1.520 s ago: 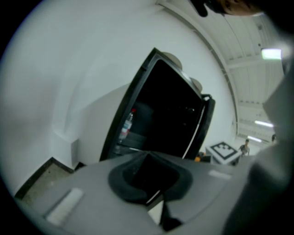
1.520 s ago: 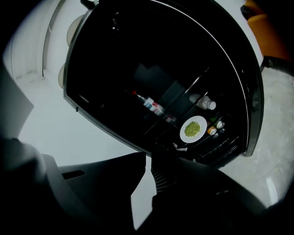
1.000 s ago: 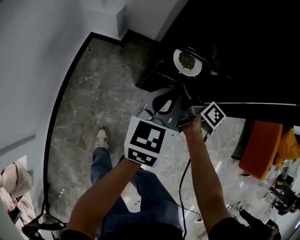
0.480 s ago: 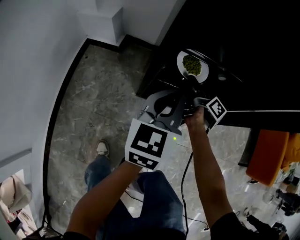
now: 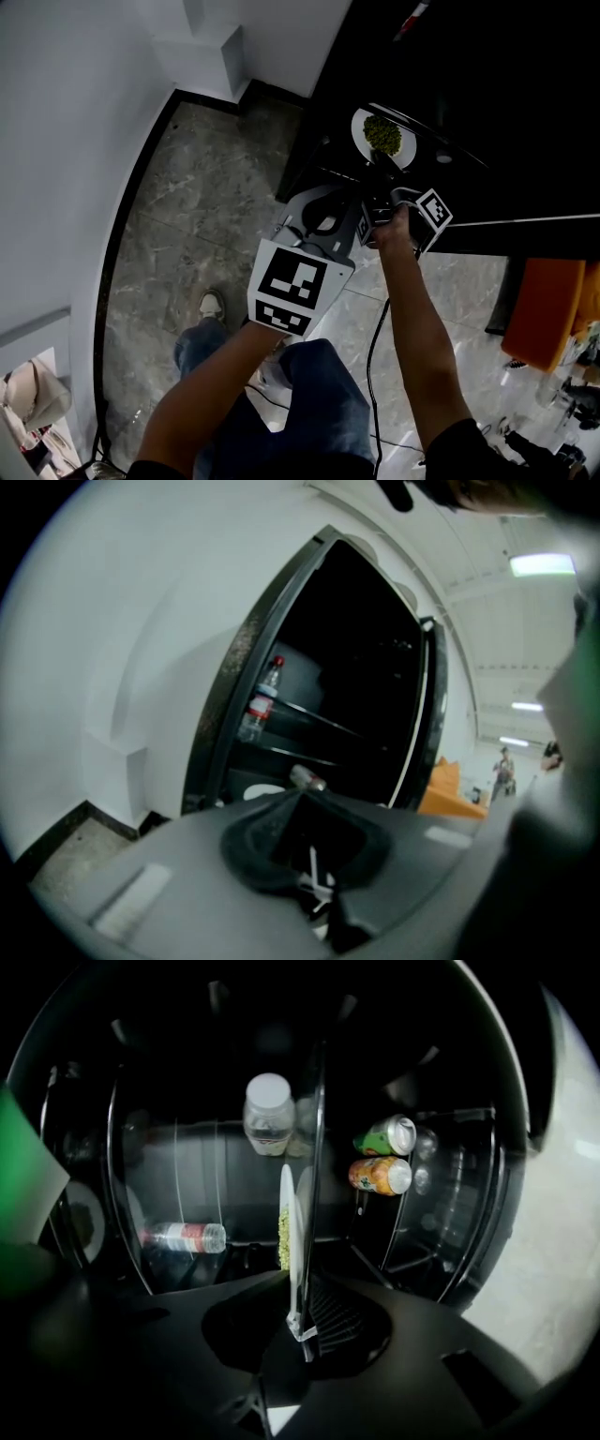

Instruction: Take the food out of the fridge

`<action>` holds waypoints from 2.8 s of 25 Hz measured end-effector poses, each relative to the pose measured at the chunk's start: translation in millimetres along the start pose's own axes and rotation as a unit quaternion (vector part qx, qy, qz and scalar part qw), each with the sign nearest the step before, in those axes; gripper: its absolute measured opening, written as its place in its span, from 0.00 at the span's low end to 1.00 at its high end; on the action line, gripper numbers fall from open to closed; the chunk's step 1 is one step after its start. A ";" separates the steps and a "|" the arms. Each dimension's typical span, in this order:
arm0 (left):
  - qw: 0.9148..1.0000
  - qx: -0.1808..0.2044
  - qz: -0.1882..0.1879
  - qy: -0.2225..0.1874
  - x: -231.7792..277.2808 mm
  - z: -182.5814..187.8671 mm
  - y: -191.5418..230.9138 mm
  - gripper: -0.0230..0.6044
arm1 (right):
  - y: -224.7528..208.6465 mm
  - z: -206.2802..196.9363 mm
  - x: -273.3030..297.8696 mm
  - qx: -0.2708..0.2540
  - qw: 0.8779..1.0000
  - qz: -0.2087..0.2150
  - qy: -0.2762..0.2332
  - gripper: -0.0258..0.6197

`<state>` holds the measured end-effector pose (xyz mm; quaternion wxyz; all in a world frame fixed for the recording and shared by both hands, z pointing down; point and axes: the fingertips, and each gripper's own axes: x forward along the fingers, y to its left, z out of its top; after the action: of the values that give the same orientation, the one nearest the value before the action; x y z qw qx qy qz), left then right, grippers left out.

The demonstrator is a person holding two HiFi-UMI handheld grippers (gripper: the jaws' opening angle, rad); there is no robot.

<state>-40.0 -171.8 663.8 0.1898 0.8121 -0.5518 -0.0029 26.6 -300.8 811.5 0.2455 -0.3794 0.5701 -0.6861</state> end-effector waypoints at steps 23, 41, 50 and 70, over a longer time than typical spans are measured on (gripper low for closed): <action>1.000 0.000 0.016 0.024 -17.8 4.6 -4.1 0.04 | 14.5 -9.9 -26.3 0.001 1.000 0.007 0.025 0.06; 0.997 0.005 0.017 0.070 -77.6 86.6 -88.3 0.04 | 138.2 -84.2 -196.7 0.002 0.999 0.015 0.036 0.06; 0.998 0.007 0.013 0.063 -115.8 156.2 -136.2 0.04 | 250.3 -106.6 -263.4 -0.008 0.999 0.045 0.029 0.06; 0.998 0.049 -0.011 0.024 -174.6 231.6 -214.1 0.03 | 347.3 -122.2 -362.3 -0.032 0.996 0.083 0.016 0.06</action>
<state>33.8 -17.5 346.4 0.1633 0.8260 -0.5379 0.0413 109.8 -28.9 380.3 0.2801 -0.3278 0.6251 -0.6507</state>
